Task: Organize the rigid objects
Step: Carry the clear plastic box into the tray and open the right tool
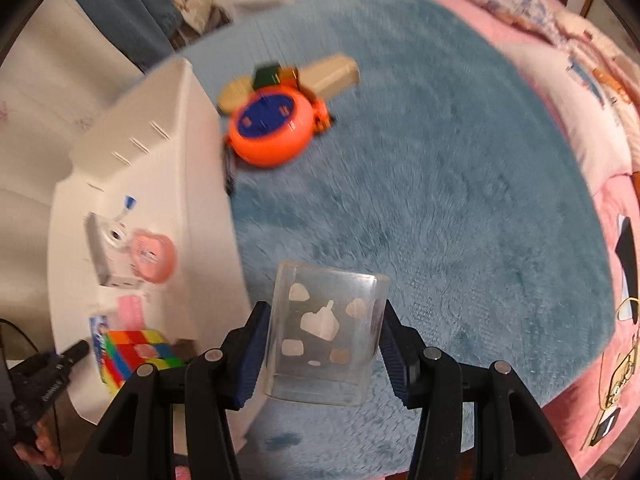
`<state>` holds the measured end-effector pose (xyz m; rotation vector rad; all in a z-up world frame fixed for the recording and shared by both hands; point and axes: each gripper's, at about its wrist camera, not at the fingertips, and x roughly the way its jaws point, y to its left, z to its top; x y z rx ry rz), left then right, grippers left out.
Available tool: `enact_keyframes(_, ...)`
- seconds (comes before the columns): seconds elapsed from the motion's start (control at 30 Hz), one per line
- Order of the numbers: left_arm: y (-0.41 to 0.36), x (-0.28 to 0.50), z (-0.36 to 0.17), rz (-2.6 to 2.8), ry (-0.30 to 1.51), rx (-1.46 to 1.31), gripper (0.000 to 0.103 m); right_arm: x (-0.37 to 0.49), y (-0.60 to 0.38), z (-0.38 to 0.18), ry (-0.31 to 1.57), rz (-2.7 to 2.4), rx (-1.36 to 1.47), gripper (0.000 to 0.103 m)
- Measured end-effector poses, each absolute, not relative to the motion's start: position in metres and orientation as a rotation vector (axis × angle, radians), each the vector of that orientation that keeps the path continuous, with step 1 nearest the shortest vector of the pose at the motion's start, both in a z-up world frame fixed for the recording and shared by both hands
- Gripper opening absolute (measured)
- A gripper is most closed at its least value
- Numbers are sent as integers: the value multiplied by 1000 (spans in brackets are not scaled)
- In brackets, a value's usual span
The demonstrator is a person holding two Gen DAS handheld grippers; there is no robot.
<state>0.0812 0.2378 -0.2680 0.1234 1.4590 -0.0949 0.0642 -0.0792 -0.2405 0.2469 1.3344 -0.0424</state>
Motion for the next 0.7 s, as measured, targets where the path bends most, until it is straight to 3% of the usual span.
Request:
enact_keyframes(0.27, 229, 75, -262, -142, 1435, 194, 15, 57, -56, -193, 1154, 15, 258, 53)
enact_keyframes(0.7, 233, 74, -258, -195, 1418, 213, 15, 52, 6, -171, 988, 227, 254, 53)
